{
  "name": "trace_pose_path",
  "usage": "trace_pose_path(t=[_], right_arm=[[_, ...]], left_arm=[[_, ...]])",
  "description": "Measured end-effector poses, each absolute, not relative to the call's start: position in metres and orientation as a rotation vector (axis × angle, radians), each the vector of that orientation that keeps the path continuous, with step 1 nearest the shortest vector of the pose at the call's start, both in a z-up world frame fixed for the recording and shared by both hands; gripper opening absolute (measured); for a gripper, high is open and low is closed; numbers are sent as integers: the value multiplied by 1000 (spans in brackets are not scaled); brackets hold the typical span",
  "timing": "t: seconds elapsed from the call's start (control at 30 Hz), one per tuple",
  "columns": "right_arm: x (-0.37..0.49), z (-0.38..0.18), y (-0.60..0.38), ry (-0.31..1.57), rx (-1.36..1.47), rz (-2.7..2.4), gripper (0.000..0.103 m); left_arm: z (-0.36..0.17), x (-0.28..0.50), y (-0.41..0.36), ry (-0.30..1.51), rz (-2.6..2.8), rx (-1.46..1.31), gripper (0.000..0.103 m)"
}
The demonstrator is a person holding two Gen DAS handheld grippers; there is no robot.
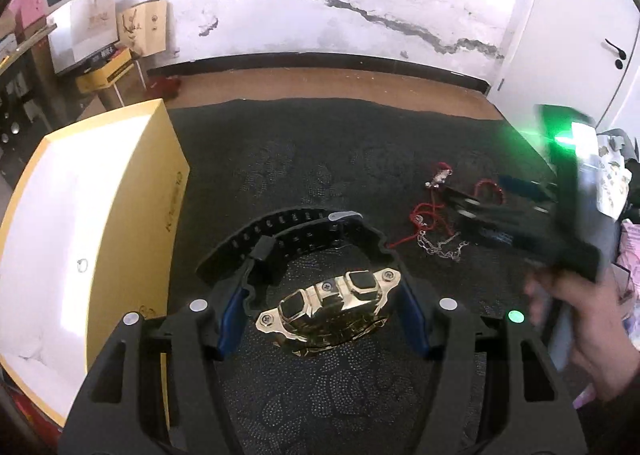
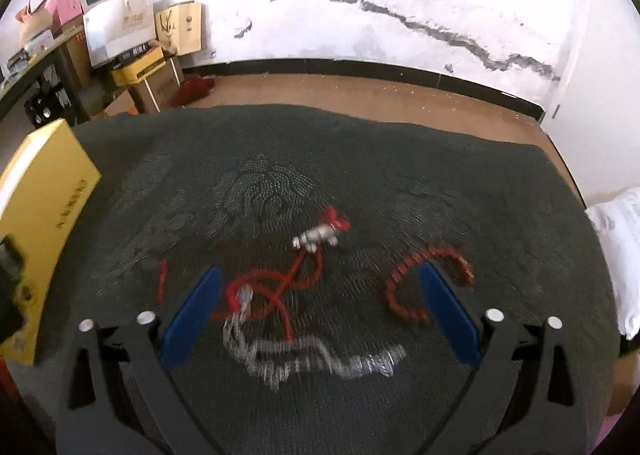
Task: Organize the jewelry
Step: 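Lift the watch with the left tool while the right tool grasps the red cord charm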
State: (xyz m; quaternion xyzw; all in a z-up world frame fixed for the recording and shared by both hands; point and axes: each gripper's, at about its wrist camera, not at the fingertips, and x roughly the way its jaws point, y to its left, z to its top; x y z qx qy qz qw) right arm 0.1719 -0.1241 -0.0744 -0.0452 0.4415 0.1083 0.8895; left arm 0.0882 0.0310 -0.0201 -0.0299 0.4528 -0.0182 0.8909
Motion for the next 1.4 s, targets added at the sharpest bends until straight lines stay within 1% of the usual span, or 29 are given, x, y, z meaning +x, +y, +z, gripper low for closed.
trace_pose_path(t=[0.03, 0.1, 0.13, 0.2, 0.27, 0.3, 0.33, 0.37, 0.4, 0.43, 0.5, 0.63, 0.77, 1.0, 1.23, 1.4], right_arm=[[178, -79, -122, 928, -100, 223, 88], [192, -92, -120, 952, -106, 209, 87], [197, -98, -119, 961, -123, 202, 83], [202, -108, -117, 984, -148, 208, 78], [207, -112, -120, 984, -130, 224, 78], [210, -112, -122, 993, -111, 229, 74], [211, -111, -123, 992, -111, 227, 59], [212, -109, -124, 987, -113, 231, 50], [213, -108, -124, 987, -110, 240, 24], [215, -106, -124, 992, -107, 246, 14], [215, -105, -122, 1002, -104, 258, 14], [205, -90, -121, 963, -90, 280, 14], [185, -43, -123, 887, -48, 328, 14], [134, 55, -115, 751, -39, 395, 14], [90, 140, -71, 696, -103, 458, 14], [66, 177, -18, 671, -138, 526, 14]], left_arm=[[-21, 88, 32, 940, -41, -57, 63], [-21, 89, 34, 935, -36, -44, 63], [-21, 89, 37, 934, -34, -41, 63], [-22, 86, 40, 941, -33, -46, 63], [-22, 87, 44, 948, -32, -55, 63], [-21, 87, 45, 949, -29, -59, 63], [-21, 87, 46, 949, -26, -61, 63], [-21, 88, 46, 950, -26, -60, 63], [-20, 88, 47, 951, -27, -60, 63], [-20, 88, 46, 951, -28, -59, 63], [-20, 90, 46, 950, -29, -53, 63], [-21, 91, 48, 952, -22, -43, 63], [-19, 92, 54, 951, -11, -52, 63], [-7, 83, 62, 926, -7, -40, 63], [13, 61, 95, 900, 13, -68, 63], [43, 36, 140, 846, 52, -89, 63]])
